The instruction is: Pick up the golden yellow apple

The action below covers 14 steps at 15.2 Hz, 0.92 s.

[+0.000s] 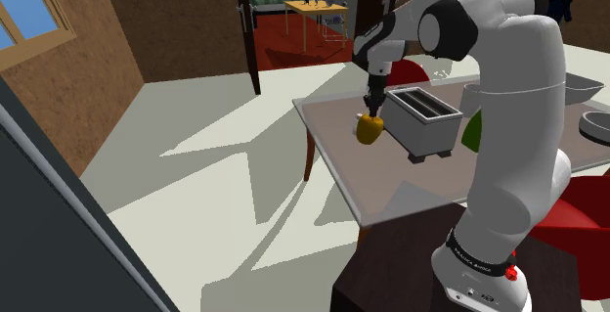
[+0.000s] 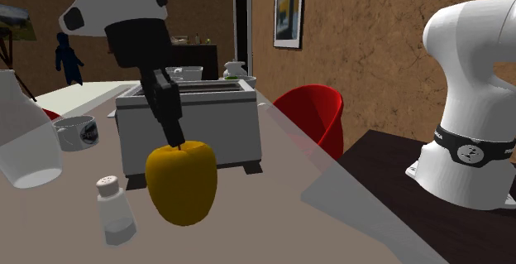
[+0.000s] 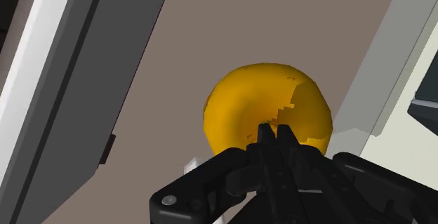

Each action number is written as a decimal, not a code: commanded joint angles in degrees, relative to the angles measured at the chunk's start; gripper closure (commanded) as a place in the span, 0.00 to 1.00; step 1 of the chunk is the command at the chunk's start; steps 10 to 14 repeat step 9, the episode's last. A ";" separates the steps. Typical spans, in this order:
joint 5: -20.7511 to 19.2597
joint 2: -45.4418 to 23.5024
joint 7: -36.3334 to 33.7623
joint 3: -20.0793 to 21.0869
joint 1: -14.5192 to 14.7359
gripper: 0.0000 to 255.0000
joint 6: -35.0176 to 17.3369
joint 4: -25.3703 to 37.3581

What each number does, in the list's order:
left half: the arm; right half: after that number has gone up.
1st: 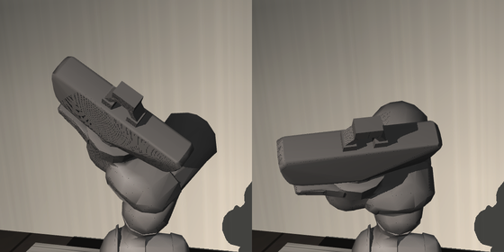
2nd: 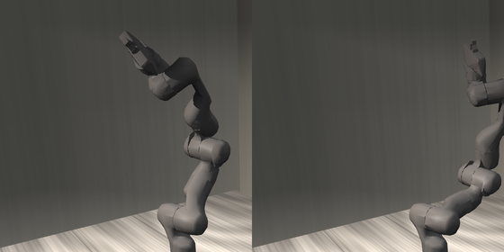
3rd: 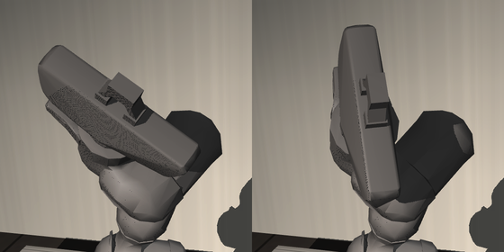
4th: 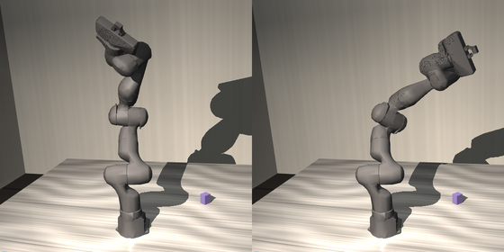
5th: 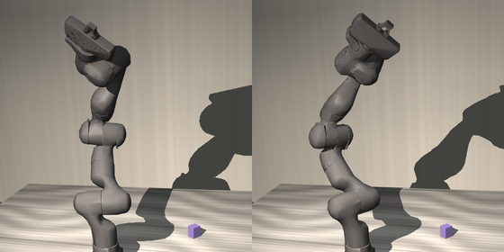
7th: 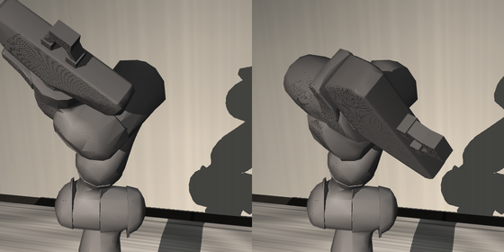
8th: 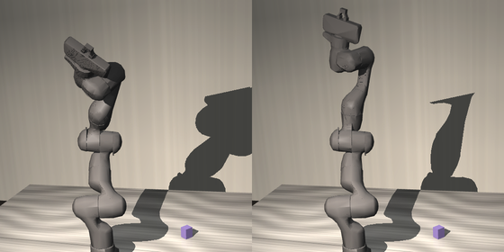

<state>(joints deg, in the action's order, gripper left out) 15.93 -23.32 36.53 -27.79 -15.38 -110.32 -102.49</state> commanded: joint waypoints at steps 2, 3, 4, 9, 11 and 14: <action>-0.68 1.15 -0.53 -0.30 0.16 1.00 1.98 1.00; -0.88 1.49 -0.69 -0.39 0.21 1.00 2.60 1.33; -1.08 1.82 -0.85 -0.47 0.25 1.00 3.23 1.68; -1.65 2.79 -1.33 -0.71 0.36 1.00 5.23 2.86; -1.65 2.79 -1.33 -0.71 0.36 1.00 5.23 2.86; -1.65 2.79 -1.33 -0.71 0.36 1.00 5.23 2.86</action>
